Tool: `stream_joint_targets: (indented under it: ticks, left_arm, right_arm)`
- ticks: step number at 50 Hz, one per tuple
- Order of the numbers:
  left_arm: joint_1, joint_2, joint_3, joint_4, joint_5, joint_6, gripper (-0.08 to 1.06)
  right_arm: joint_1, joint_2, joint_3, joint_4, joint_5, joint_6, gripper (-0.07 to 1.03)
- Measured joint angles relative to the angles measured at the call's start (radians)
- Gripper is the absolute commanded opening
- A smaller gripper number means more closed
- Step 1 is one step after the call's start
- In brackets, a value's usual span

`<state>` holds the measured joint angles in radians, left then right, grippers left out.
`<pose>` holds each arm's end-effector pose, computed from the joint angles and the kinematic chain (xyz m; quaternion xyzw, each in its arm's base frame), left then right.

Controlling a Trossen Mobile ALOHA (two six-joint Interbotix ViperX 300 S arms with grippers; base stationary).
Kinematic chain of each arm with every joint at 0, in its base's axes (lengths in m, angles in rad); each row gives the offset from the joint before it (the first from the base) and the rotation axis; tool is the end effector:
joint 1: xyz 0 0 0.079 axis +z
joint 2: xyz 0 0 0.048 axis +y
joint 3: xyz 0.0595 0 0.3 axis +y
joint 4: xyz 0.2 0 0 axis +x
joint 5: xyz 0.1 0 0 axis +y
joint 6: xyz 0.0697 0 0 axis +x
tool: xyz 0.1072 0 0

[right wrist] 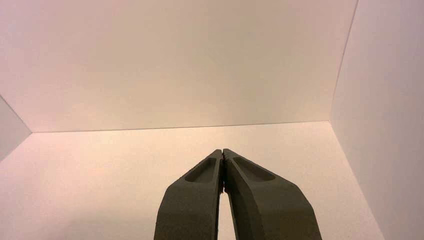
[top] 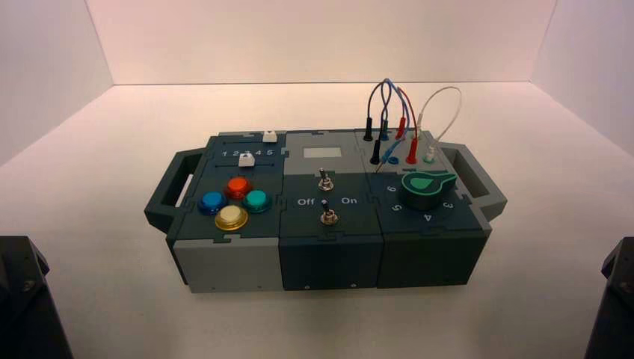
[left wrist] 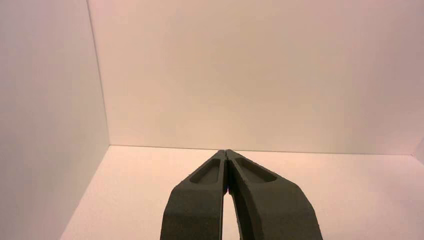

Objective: Flip the top switch on with the right gripper.

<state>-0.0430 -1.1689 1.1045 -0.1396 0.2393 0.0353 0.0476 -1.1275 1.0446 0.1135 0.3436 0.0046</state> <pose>0.2203 -0.0153 0.2880 -0.0495 0.0880 -0.0335 0.9943 0.2238 0.0174 0.2891 0.0546 0.1311 0.0353 0.9892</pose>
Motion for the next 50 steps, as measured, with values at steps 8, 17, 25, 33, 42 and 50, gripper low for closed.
stream_joint_targets:
  ticks: [8, 17, 25, 33, 42, 50]
  left_arm:
    - [-0.002, 0.000, 0.000, 0.000, 0.002, 0.000, -0.03]
    - [-0.002, 0.000, 0.000, 0.002, 0.012, 0.002, -0.03]
    - [-0.009, 0.011, 0.000, 0.000, 0.044, 0.000, -0.03]
    - [-0.051, 0.083, -0.020, -0.005, 0.143, -0.018, -0.03]
    - [-0.106, 0.219, -0.061, -0.017, 0.290, -0.034, -0.03]
    - [-0.140, 0.334, -0.112, -0.031, 0.437, -0.051, -0.03]
  right_arm:
    - [0.000, 0.002, 0.000, 0.000, 0.000, 0.000, -0.02]
    - [0.000, 0.003, 0.000, 0.002, 0.008, -0.002, -0.02]
    - [0.020, 0.005, 0.000, 0.000, 0.028, 0.002, -0.02]
    - [0.058, 0.018, 0.000, 0.000, 0.058, 0.003, -0.02]
    - [0.127, 0.063, -0.025, 0.006, 0.135, 0.006, -0.02]
    - [0.216, 0.117, -0.048, 0.031, 0.195, 0.008, -0.02]
